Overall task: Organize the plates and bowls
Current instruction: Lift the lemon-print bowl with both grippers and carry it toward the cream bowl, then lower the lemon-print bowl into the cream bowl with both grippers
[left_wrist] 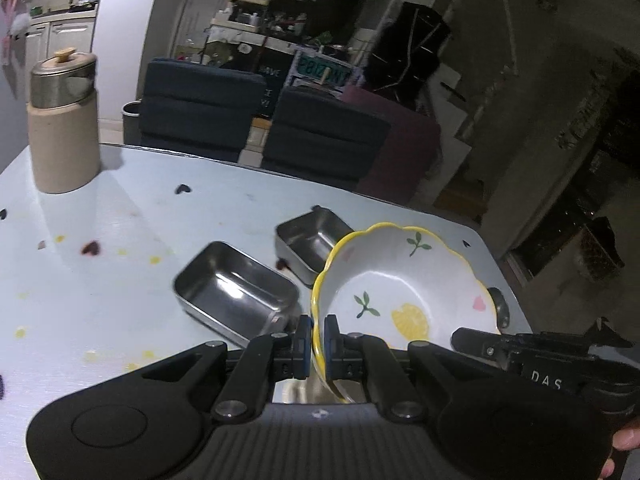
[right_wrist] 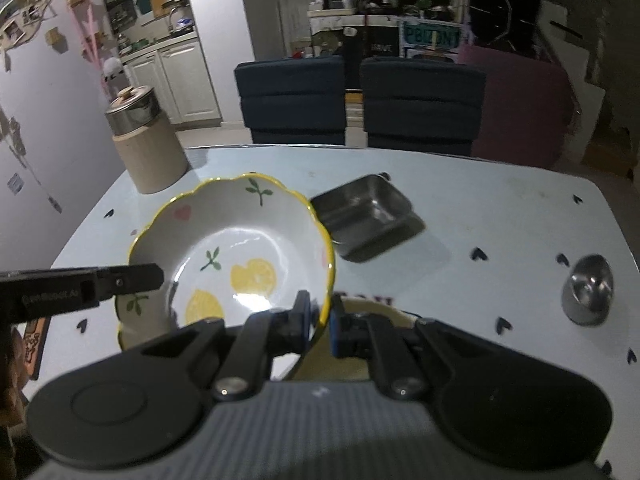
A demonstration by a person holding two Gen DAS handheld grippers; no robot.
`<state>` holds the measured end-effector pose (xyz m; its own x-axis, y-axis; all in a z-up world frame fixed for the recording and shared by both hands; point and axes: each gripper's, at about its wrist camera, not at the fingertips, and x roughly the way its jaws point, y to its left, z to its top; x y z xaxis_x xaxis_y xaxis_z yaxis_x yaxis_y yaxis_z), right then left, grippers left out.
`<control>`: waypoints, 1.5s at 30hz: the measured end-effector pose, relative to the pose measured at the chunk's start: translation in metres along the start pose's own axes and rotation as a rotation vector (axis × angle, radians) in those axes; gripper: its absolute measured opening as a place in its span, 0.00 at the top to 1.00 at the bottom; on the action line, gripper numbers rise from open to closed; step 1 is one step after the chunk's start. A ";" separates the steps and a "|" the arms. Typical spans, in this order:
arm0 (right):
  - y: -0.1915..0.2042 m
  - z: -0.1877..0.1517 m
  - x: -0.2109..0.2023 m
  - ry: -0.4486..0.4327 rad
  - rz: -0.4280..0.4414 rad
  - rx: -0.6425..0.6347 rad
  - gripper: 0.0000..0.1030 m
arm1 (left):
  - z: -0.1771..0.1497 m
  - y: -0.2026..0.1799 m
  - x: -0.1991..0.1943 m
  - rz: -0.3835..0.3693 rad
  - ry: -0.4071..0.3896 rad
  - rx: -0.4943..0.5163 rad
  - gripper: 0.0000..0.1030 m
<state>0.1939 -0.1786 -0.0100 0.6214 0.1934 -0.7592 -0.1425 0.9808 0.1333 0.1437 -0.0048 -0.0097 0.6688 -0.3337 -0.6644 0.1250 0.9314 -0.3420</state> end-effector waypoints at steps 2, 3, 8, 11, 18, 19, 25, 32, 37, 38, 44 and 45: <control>-0.007 -0.004 -0.001 -0.001 -0.002 0.020 0.89 | -0.002 -0.008 0.006 -0.002 0.009 0.013 0.94; -0.011 -0.006 -0.001 -0.002 -0.005 0.029 0.89 | -0.003 -0.012 0.008 -0.001 0.012 0.021 0.94; -0.037 -0.016 0.006 -0.003 -0.002 0.092 0.89 | -0.006 -0.027 0.026 -0.003 0.036 0.050 0.94; -0.050 -0.022 0.013 0.003 0.004 0.135 0.89 | -0.009 -0.035 0.038 0.010 0.061 0.079 0.94; -0.057 -0.031 0.029 0.029 -0.032 0.137 0.89 | -0.018 -0.043 0.056 0.029 0.111 0.120 0.94; -0.057 -0.031 0.032 0.034 -0.033 0.136 0.89 | -0.019 -0.043 0.058 0.030 0.118 0.119 0.94; -0.056 -0.035 0.048 0.078 -0.049 0.124 0.89 | -0.026 -0.041 0.071 0.048 0.155 0.132 0.94; -0.055 -0.040 0.063 0.124 -0.070 0.110 0.89 | -0.033 -0.039 0.086 0.069 0.193 0.144 0.93; -0.053 -0.043 0.081 0.168 -0.091 0.104 0.87 | -0.038 -0.035 0.099 0.089 0.233 0.139 0.93; -0.054 -0.044 0.084 0.177 -0.094 0.105 0.87 | -0.039 -0.034 0.101 0.092 0.239 0.139 0.93; -0.047 -0.047 0.104 0.226 -0.108 0.068 0.85 | -0.044 -0.032 0.108 0.127 0.270 0.160 0.92; -0.046 -0.047 0.106 0.234 -0.109 0.065 0.85 | -0.044 -0.032 0.109 0.129 0.272 0.160 0.92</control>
<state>0.2300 -0.2039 -0.1267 0.4346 0.0832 -0.8968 -0.0301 0.9965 0.0778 0.1798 -0.0774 -0.1004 0.4691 -0.2182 -0.8558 0.1797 0.9723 -0.1494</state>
